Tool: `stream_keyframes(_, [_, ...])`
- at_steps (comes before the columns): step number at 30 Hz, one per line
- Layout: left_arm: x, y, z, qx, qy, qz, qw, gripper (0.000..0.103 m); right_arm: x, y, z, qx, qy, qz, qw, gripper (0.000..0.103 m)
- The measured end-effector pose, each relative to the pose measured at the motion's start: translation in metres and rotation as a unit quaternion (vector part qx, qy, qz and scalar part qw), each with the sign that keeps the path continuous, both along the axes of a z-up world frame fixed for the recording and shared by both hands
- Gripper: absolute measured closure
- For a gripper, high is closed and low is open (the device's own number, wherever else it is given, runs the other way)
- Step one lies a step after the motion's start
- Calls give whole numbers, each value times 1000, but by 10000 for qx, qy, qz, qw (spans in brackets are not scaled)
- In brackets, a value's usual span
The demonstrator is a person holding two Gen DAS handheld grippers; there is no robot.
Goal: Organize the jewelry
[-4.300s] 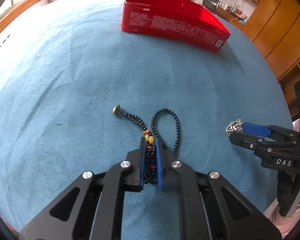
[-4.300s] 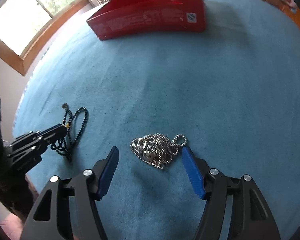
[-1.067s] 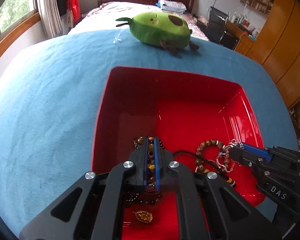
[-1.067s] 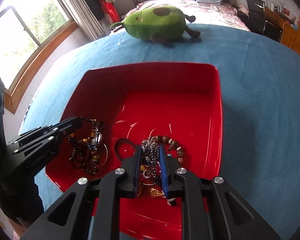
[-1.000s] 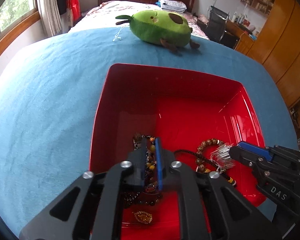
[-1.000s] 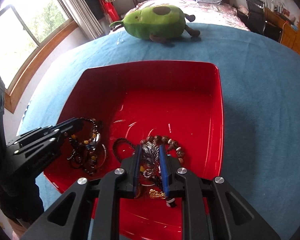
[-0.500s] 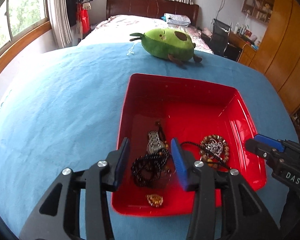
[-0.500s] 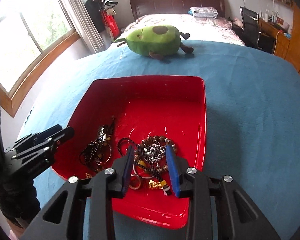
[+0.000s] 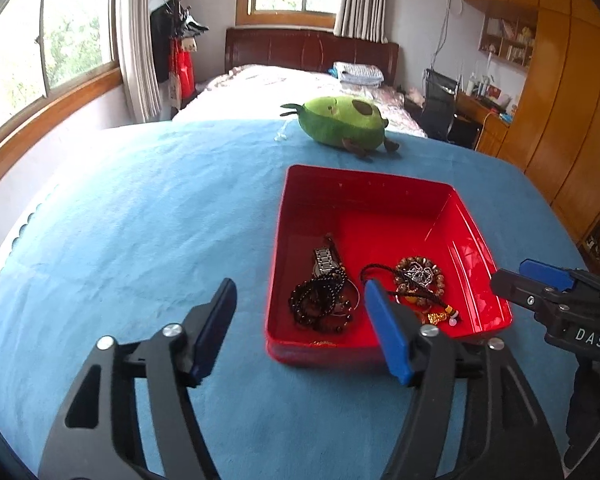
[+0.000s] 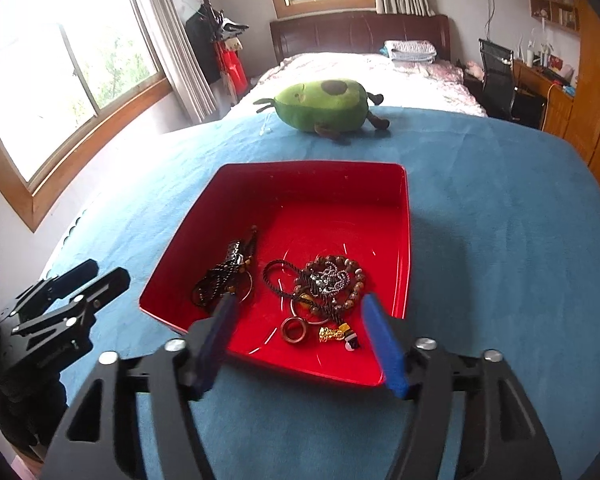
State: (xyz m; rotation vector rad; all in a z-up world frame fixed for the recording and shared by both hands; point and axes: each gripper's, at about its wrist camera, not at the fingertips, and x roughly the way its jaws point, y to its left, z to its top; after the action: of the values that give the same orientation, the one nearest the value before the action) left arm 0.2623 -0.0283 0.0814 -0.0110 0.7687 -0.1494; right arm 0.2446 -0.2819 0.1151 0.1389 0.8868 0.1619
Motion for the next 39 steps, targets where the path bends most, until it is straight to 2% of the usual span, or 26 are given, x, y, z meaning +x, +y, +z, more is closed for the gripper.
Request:
stream_keyframes(2, [-8,1,4,8,-90,-6,10000,30,-6,1,3,-39,-37,-32,10000,22])
stream_keyframes(11, [-47,5,24,23,-578,-8,9983,11,-30,4,16,-258,-213,-179,9993,4])
stream_keyframes(16, [-61,11,34,11,-654,-3,9979,3,-40,5,22,-277,-155,-224,9992,4])
stream_keyframes(25, [-73,25,34,-110,-385,25,9992,3,-65,5,26,-290,-171,-209,9992,4])
stream_keyframes(34, [-61,14,27,105,-213,-35,9997,3,-73,-2,19,-237,-187,-249,9992,4])
stream_keyframes(39, [-44,12,7,114,-16,7,9999,3,-65,-2,6,-297,-84,-298,9991,4])
